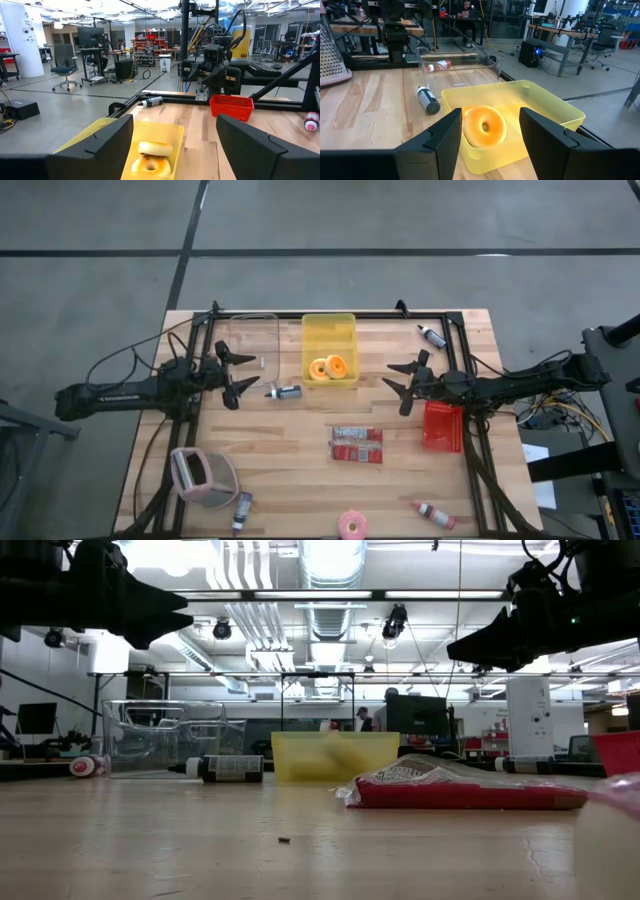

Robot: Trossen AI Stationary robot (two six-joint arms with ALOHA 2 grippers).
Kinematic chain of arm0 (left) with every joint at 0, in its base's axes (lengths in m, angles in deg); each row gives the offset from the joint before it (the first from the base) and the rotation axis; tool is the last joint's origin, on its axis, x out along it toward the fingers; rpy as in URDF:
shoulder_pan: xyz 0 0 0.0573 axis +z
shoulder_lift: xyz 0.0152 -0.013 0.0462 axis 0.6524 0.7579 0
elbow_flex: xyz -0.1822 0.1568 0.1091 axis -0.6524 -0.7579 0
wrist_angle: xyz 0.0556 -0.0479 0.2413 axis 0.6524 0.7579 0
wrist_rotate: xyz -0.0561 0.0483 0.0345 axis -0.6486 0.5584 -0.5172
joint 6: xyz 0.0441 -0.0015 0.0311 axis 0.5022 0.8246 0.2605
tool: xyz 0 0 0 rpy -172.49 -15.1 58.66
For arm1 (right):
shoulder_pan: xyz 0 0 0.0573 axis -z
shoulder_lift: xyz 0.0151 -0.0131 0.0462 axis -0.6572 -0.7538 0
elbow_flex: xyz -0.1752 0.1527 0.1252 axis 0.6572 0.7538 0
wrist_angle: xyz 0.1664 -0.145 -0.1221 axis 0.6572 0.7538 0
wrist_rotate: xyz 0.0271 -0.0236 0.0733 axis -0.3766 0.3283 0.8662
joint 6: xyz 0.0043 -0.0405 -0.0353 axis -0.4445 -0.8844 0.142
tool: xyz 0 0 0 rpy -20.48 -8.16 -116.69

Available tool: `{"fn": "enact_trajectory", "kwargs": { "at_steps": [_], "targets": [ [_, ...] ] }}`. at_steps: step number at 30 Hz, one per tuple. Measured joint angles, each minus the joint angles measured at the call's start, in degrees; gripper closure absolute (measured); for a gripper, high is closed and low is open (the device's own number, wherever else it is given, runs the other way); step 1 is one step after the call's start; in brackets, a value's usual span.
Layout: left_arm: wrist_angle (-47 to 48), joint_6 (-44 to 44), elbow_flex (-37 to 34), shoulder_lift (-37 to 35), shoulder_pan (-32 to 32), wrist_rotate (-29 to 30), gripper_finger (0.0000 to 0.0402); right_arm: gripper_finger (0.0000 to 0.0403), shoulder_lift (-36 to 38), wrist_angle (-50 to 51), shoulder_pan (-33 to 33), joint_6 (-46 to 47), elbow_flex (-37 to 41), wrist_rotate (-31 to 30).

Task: Pick & Place Food Item
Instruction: Put the pink donut into the yellow bin

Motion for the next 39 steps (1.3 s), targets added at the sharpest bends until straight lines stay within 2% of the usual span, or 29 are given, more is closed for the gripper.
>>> {"fn": "enact_trajectory", "kwargs": {
  "at_steps": [6,15,29,35,39],
  "targets": [
    [0.0,0.0,0.0,0.0,0.0,0.0,0.0112,0.0207,0.0,0.0,0.0,1.7,0.0,0.0],
    [0.0,0.0,0.0,0.0,0.0,0.0,0.0112,0.0206,0.0,-1.4,0.0,24.0,0.0,0.5],
    [0.0,0.0,0.0,0.0,0.0,0.0,0.0110,0.0207,0.0,-2.6,-0.9,29.1,0.0,0.3],
    [0.0,0.0,0.0,0.0,0.0,0.0,0.0111,0.0207,0.0,-2.6,-2.2,30.1,0.0,3.5],
    [0.0,0.0,0.0,0.0,0.0,0.0,0.0111,0.0207,0.0,-2.6,-3.9,30.1,0.0,3.5]
  ]
}}
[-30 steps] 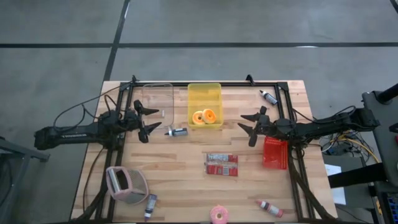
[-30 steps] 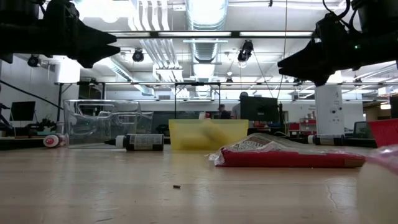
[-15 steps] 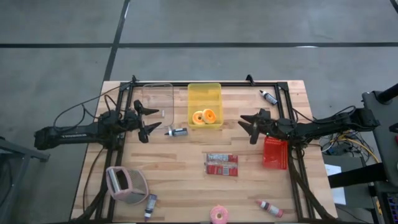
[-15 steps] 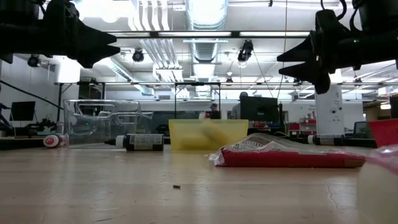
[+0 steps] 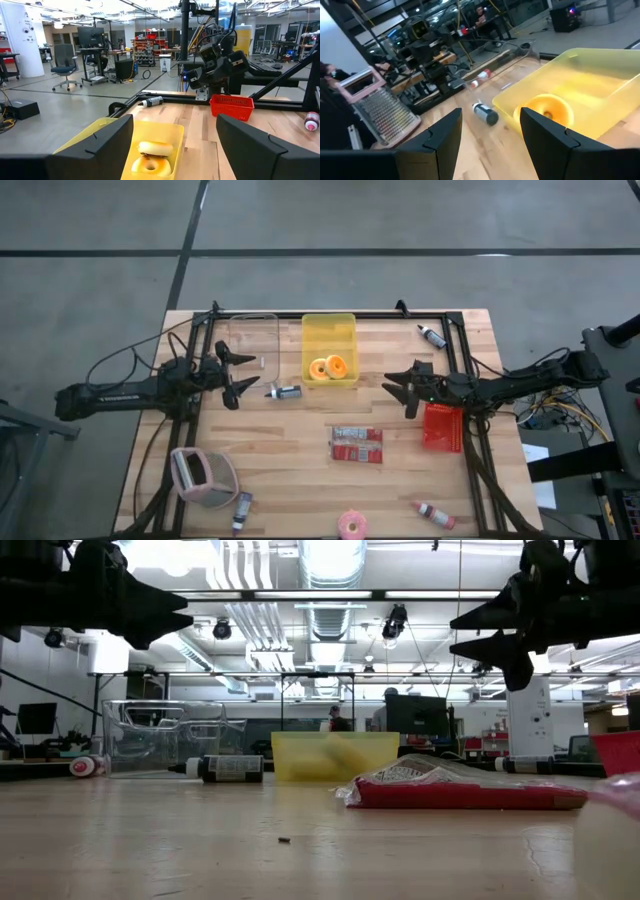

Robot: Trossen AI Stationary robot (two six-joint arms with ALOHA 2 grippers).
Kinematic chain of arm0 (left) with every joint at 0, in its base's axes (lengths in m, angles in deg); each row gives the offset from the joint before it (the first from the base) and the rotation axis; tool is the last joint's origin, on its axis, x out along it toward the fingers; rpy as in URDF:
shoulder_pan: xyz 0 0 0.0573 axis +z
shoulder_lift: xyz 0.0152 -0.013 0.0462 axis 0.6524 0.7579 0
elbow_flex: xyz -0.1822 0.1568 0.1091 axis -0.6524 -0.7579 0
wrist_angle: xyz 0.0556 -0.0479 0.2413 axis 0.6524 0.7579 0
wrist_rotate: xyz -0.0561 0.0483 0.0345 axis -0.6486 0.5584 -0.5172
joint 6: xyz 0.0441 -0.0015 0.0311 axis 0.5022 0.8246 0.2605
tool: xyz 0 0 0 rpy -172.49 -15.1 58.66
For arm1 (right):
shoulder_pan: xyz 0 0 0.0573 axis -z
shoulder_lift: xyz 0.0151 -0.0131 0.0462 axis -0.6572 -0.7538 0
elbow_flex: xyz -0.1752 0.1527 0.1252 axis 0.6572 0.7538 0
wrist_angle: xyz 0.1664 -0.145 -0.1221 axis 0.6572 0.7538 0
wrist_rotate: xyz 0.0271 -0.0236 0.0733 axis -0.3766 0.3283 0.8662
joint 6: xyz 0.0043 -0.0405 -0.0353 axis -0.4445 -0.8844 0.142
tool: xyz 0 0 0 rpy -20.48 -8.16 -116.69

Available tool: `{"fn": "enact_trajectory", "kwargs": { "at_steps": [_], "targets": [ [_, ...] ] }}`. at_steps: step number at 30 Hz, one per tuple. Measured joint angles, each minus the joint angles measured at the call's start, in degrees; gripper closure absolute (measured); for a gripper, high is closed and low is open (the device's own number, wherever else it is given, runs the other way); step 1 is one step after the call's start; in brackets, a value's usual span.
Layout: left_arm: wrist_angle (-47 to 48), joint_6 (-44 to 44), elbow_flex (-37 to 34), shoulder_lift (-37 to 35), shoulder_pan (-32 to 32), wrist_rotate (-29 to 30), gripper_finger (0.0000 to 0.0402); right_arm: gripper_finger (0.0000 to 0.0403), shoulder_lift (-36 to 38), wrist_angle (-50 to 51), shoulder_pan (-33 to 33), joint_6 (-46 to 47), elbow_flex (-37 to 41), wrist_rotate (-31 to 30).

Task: Pick & Place Food Item
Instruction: Put the pink donut into the yellow bin

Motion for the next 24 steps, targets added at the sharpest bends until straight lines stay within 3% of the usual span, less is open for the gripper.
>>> {"fn": "enact_trajectory", "kwargs": {
  "at_steps": [6,12,19,24],
  "targets": [
    [0.0,0.0,0.0,0.0,0.0,0.0,0.0111,0.0206,-0.6,0.1,-6.2,-0.6,-1.8,-0.4],
    [0.0,0.0,0.0,0.0,0.0,0.0,0.0112,0.0206,-4.0,3.1,-12.9,-10.5,-9.8,-0.7],
    [0.0,0.0,0.0,0.0,0.0,0.0,0.0112,0.0206,-15.8,17.1,-21.1,-8.8,-23.7,-3.2],
    [0.0,0.0,0.0,0.0,0.0,0.0,0.0111,0.0206,-22.5,36.4,-24.7,1.9,-35.8,-3.7]
  ]
}}
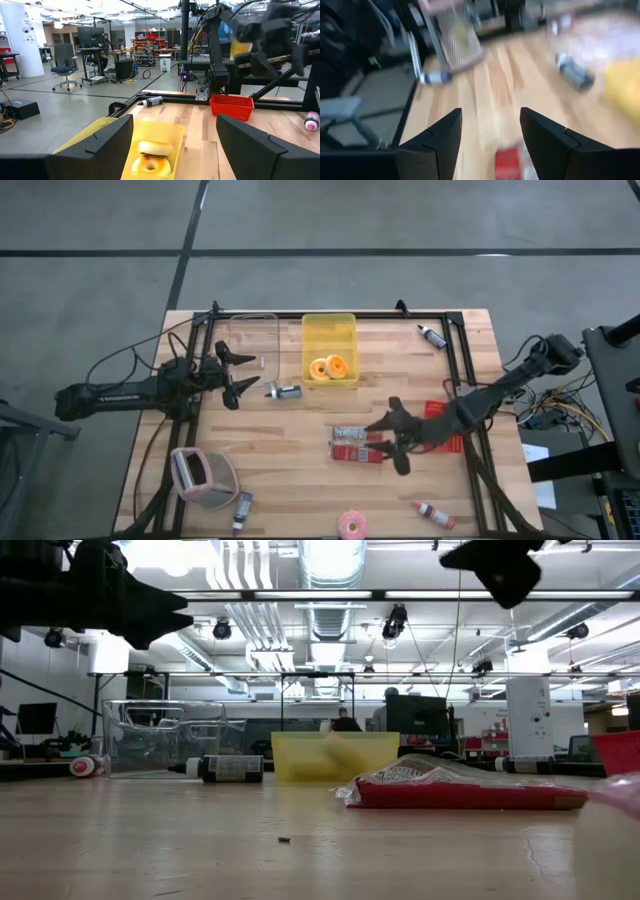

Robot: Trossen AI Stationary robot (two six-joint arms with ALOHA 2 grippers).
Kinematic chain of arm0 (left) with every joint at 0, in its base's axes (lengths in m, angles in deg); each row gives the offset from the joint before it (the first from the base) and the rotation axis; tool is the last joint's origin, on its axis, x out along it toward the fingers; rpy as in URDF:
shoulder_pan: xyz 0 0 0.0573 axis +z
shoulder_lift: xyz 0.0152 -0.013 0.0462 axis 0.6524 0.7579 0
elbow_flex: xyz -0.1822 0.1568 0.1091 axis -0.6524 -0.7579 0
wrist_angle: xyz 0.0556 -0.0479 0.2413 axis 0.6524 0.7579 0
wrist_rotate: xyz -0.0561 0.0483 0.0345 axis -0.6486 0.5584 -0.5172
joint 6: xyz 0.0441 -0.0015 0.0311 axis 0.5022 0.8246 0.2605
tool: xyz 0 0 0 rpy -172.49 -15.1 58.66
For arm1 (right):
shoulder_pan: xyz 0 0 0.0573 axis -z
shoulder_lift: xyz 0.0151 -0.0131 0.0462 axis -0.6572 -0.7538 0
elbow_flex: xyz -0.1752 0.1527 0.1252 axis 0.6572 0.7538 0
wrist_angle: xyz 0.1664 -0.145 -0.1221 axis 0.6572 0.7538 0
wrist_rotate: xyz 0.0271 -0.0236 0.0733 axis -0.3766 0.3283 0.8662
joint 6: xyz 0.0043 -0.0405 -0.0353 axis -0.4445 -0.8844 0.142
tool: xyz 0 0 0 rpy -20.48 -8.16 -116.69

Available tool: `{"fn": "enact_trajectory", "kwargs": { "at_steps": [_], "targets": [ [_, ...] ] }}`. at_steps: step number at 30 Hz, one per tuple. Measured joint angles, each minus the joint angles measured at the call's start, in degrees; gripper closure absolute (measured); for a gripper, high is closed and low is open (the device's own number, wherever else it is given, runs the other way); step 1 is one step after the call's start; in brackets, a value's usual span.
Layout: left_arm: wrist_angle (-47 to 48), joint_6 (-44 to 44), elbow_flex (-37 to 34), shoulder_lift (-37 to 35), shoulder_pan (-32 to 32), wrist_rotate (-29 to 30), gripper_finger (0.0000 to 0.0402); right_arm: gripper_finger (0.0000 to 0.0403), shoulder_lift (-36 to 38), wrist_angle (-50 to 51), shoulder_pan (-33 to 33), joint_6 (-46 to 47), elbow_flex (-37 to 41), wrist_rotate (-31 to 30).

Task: Pick & Place Food Item
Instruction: Put the pink donut into the yellow bin

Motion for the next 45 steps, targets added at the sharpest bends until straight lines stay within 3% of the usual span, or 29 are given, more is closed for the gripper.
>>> {"fn": "enact_trajectory", "kwargs": {
  "at_steps": [8,14,25,45],
  "targets": [
    [0.0,0.0,0.0,0.0,0.0,0.0,0.0111,0.0206,-11.6,34.4,-1.8,25.8,-18.9,2.1],
    [0.0,0.0,0.0,0.0,0.0,0.0,0.0111,0.0207,-21.8,48.8,-1.8,36.4,-29.5,11.7],
    [0.0,0.0,0.0,0.0,0.0,0.0,0.0111,0.0207,-37.2,51.4,-1.8,36.3,-40.2,27.0],
    [0.0,0.0,0.0,0.0,0.0,0.0,0.0112,0.0206,-49.9,49.1,-3.7,37.8,-52.5,29.8]
  ]
}}
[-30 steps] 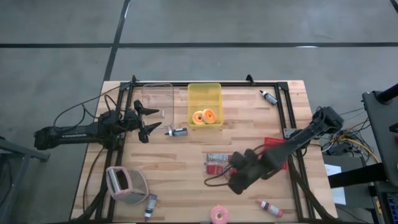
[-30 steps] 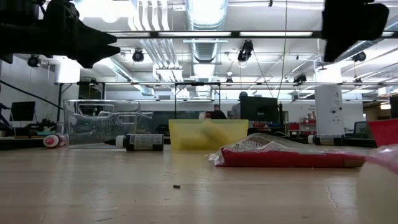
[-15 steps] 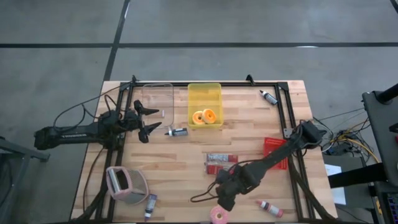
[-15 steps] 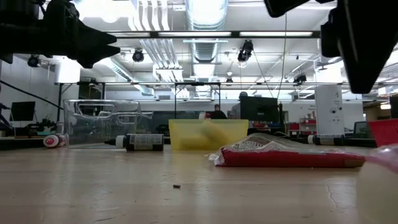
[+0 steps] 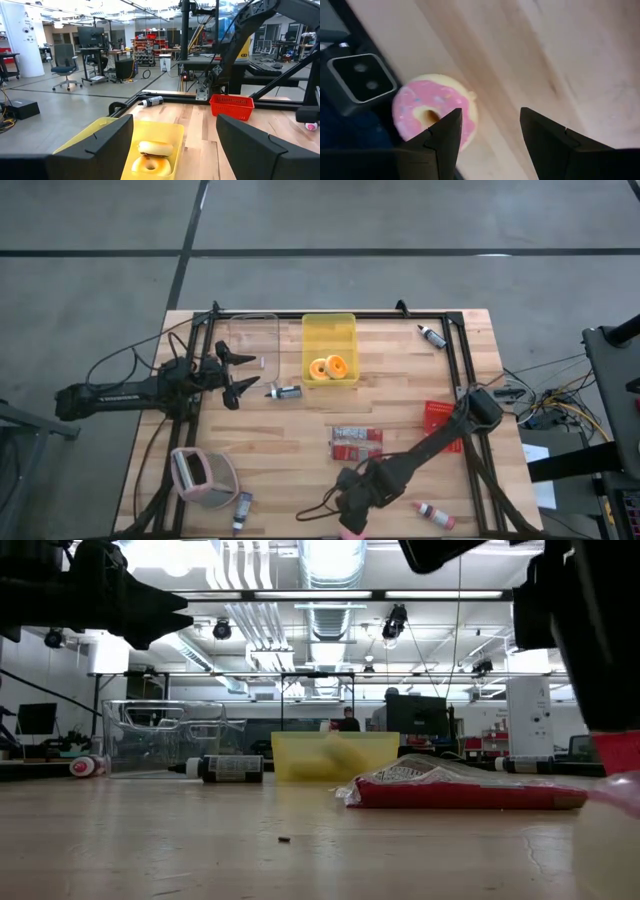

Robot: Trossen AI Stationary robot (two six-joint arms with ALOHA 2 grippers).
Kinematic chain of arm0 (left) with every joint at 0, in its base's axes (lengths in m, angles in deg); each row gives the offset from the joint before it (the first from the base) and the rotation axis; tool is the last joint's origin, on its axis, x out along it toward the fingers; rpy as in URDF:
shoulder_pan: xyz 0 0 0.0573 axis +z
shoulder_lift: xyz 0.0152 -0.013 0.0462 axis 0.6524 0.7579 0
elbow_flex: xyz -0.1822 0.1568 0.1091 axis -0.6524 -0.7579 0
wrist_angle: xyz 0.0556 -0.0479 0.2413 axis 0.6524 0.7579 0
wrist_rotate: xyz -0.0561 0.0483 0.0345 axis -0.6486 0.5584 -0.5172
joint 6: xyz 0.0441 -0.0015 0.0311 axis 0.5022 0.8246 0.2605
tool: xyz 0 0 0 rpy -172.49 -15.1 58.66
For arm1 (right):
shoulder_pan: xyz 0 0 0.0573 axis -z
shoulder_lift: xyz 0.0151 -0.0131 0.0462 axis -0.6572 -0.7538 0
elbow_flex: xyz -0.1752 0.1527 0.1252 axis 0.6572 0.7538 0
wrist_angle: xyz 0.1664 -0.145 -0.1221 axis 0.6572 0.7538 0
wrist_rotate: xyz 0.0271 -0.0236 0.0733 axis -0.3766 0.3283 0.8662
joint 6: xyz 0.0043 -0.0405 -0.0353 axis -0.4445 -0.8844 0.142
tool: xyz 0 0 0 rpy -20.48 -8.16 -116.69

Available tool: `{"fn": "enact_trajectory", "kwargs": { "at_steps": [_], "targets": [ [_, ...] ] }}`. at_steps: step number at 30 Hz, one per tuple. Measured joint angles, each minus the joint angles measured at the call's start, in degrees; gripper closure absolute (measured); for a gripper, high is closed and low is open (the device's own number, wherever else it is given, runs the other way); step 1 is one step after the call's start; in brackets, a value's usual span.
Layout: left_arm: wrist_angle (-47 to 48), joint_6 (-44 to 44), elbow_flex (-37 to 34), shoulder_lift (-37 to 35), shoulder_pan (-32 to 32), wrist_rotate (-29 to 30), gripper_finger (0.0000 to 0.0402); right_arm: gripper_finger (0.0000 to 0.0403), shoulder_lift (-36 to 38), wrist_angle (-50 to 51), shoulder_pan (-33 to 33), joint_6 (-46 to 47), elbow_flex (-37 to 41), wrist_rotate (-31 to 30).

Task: Pick & Place Food Item
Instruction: Put the pink donut into the yellow bin

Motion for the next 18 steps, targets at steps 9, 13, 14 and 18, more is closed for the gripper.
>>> {"fn": "enact_trajectory", "kwargs": {
  "at_steps": [9,13,14,18],
  "targets": [
    [0.0,0.0,0.0,0.0,0.0,0.0,0.0112,0.0206,-0.8,-0.3,-1.9,2.4,-0.1,0.2],
    [0.0,0.0,0.0,0.0,0.0,0.0,0.0111,0.0206,-0.9,-2.9,-2.8,2.8,0.8,0.0],
    [0.0,0.0,0.0,0.0,0.0,0.0,0.0111,0.0206,-0.8,-3.3,-2.9,2.9,1.0,0.0],
    [0.0,0.0,0.0,0.0,0.0,0.0,0.0112,0.0206,-0.9,-4.5,-3.0,3.0,1.6,0.0]
  ]
}}
